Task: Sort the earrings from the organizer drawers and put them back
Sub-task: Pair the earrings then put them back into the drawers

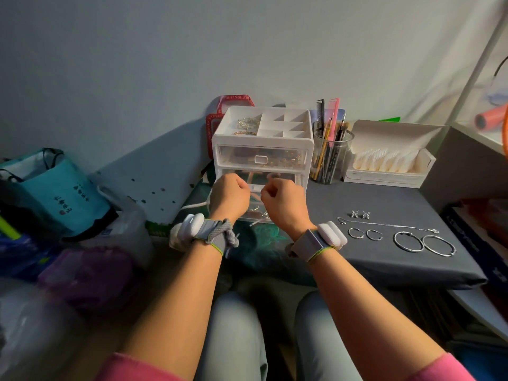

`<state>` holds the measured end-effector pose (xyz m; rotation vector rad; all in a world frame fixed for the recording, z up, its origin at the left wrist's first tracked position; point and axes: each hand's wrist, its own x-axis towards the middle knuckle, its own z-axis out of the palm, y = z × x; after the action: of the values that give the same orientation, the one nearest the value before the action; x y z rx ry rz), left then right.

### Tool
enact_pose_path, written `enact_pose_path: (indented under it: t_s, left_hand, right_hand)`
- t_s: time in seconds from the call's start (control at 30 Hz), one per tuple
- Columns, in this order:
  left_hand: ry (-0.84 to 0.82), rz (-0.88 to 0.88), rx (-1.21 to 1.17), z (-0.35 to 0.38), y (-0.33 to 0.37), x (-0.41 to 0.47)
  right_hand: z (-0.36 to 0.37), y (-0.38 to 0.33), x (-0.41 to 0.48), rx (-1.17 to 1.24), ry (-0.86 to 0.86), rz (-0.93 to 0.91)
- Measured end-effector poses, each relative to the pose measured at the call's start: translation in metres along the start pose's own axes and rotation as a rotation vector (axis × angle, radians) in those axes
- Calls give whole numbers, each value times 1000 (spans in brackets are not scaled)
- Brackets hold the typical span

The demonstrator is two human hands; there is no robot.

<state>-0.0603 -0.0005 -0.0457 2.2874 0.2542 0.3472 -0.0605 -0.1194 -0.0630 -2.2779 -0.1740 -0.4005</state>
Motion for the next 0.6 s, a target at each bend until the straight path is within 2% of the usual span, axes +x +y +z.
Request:
enact_pose_path:
  t_s: [0.07,0.6]
  left_hand:
    - [62,4,11,-1,-4,-6]
    - [-67,-78,-55,15,-24,-30]
  right_hand:
    - [0,0,-7,-4,1,13]
    - [23,17,-36,-12,-110,114]
